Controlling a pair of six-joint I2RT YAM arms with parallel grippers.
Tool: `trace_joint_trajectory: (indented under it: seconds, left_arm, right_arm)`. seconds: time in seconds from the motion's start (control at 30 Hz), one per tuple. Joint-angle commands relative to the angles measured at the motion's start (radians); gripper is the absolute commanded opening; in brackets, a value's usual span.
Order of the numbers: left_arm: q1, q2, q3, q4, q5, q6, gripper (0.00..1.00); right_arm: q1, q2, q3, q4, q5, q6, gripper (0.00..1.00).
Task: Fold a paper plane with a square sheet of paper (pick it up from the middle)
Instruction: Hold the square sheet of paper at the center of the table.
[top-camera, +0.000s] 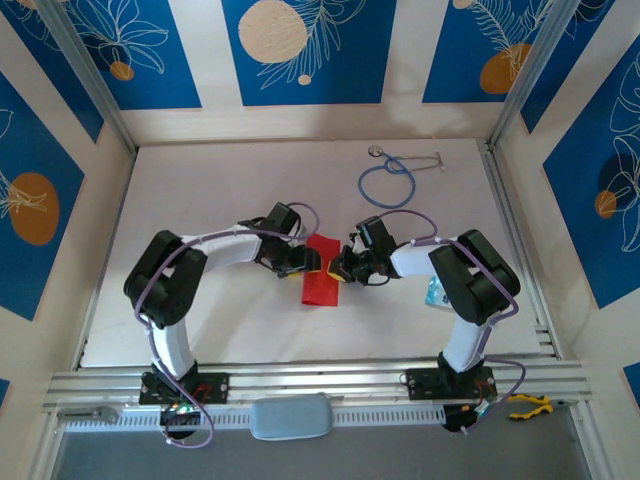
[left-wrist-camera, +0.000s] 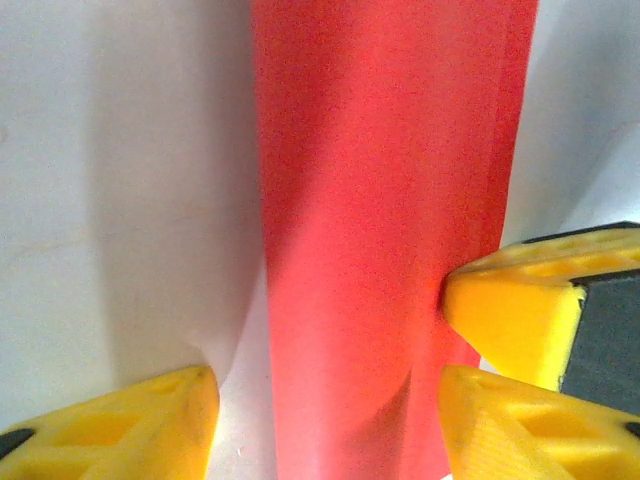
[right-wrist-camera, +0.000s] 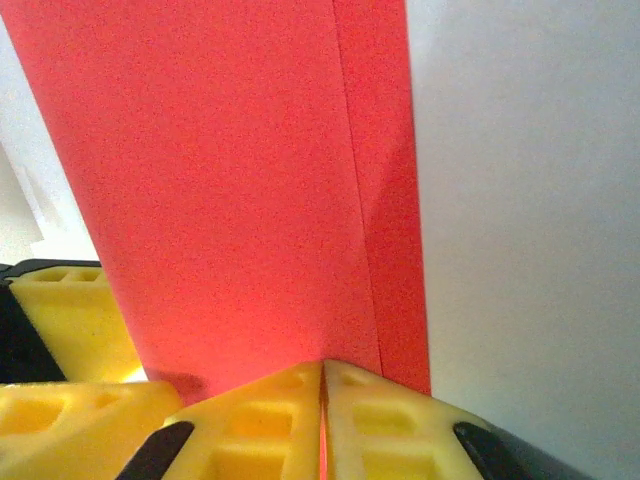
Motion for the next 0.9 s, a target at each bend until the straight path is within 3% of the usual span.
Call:
trace_joint_trajectory:
  seconds: [0.0,0.27,0.53,0.87]
  left_arm:
    - [0.017,-0.032,-0.033,0.074,0.049,-0.040,0.54]
    - [0.019,0.002,-0.017,0.037,0.022,-0.019,0.43]
    - [0.018,0.013,-0.003,0.025,0.016,-0.010,0.43]
    - [0.009,0.047,0.041,-0.053,-0.029,0.016,0.46]
  right_arm:
    - [0.003,-0.006,-0.021,0.007,-0.010,0.007,0.09]
    - [-0.007,-0.054,-0.006,0.019,-0.043,0.006,0.12]
    - [-0.075,-0.245,-0.020,-0.180,0.087,-0.050,0.16]
    - [-0.131,-0.358,-0.128,-0.173,0.110,-0.026,0.16]
